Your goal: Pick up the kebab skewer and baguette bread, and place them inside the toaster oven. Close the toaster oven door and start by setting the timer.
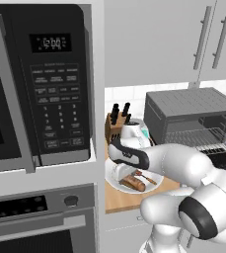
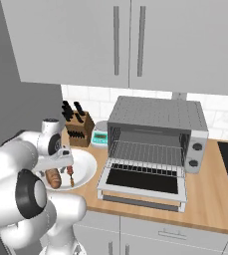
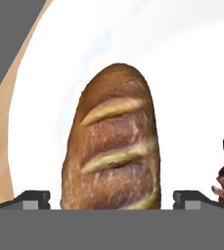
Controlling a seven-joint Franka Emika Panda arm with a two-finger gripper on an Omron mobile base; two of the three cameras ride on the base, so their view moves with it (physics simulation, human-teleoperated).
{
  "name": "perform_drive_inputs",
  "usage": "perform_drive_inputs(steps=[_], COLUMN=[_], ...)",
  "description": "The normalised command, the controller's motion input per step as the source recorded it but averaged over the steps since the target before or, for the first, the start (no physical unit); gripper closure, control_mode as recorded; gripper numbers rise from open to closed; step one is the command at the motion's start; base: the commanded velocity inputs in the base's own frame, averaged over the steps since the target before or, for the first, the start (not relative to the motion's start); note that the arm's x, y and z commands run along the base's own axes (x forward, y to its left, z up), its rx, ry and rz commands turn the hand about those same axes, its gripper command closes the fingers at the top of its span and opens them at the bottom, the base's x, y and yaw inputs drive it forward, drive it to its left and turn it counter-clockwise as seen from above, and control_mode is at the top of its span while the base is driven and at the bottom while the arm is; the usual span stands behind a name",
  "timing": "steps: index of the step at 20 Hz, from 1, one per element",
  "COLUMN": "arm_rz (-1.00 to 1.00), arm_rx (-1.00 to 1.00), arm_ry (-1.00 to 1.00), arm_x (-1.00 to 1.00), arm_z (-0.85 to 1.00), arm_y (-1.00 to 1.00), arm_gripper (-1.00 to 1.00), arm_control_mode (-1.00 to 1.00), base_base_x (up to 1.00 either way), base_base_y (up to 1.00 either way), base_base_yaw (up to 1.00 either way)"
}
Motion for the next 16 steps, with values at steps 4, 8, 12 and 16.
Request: perform_drive_inputs(steps=[4,8,12,16], arm_rz=[0.00,0.00,0.00,0.00], arm_rx=[0.00,0.00,0.00,0.00], arm_ry=[-0.01,0.00,0.00,0.00], arm_x=[0.00,0.00,0.00,0.00], arm_z=[0.00,0.00,-0.01,0.00], arm_y=[0.00,0.00,0.00,0.00], arm_gripper=[-1.00,-1.00,-1.00,1.00], arm_control_mode=[-1.00,-1.00,-1.00,-1.00], base_base_x=[0.00,0.00,0.00,0.00], base_base_y=[0.00,0.00,0.00,0.00], base_base_yaw=[0.00,0.00,0.00,0.00])
